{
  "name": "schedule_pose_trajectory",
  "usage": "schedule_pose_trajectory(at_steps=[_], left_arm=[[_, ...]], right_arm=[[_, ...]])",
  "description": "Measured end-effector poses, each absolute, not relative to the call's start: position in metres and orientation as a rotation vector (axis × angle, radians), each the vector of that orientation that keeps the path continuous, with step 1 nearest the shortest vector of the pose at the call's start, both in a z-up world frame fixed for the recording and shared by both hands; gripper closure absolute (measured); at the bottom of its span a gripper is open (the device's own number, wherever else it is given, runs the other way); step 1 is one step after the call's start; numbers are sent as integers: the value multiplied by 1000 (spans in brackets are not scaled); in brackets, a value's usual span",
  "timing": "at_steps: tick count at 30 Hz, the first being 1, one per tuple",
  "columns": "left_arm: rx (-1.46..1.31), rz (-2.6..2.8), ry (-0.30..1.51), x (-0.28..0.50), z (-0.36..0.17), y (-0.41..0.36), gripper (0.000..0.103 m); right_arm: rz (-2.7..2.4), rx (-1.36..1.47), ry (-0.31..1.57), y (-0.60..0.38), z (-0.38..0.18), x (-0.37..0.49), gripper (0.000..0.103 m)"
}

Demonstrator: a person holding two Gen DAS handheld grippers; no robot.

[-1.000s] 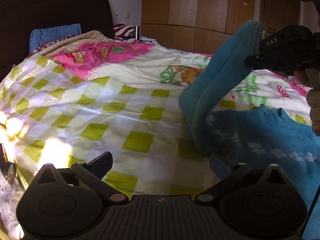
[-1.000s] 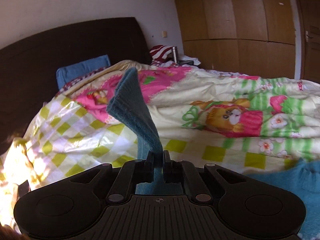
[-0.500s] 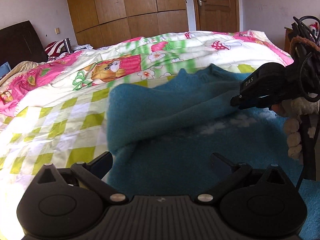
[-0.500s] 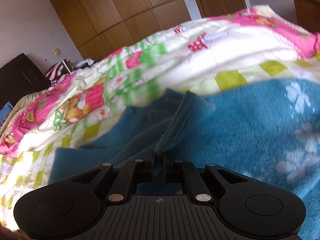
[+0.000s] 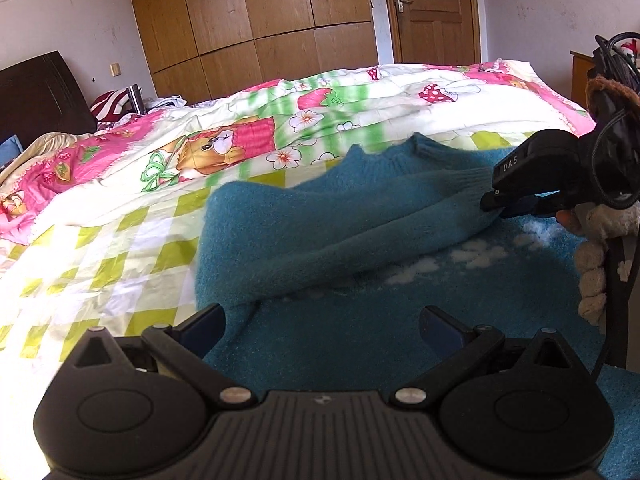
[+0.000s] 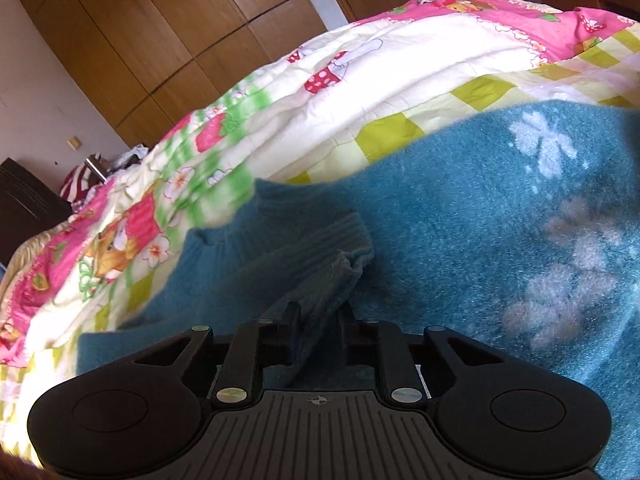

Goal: Fold small clothes

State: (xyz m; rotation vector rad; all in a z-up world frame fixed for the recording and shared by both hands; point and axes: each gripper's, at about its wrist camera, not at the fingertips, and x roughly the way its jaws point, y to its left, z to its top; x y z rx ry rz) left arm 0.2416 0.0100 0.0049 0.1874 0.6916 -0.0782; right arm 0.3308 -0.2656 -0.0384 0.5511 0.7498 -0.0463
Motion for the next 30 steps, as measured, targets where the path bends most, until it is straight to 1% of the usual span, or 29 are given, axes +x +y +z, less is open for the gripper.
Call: schedule_pose_trajectory(at_steps=[2,5,7,9,11,12,13,18,19,22,23,26,27,30], left_arm=[[192,-88,702,243,3,7,0],[210,-98,693,243,4,-1,0],[218,-106,684,244,6,-7,0],[218,-114,680,247,7,-14,0],[216,-127,678,249,7,-24,0],[216,-137,677,250,7,-31,0],[218,-149,675,251,7,-39,0],[239,-215,675,253,4,-84,0],[242,-231,675,253,3,-93,0],[261,-263,669,254,0,-117,0],[265,-271,672,256,-2,-125,0],[261,-293,688,257,-6,-140,0],[262,-298,690,257,-7,-143,0],[267,-301,694,254,-11,-149,0]], right_arm=[[-59,507,757,-266,-41,327,89],[-46,472,764,-267,-42,319,86],[-33,482,744,-273,-33,309,80],[-39,481,691,-284,-23,297,78],[-76,474,646,-301,-15,282,69],[-116,476,623,-316,-12,272,62],[-152,484,608,-331,-12,264,60],[-310,647,578,-412,-18,238,58],[-375,659,573,-423,-17,237,50],[-474,665,519,-449,-11,237,41],[-488,663,515,-455,-10,241,40],[-567,598,546,-467,-8,264,36],[-580,570,560,-469,-9,272,32],[-645,485,629,-477,-19,295,32]])
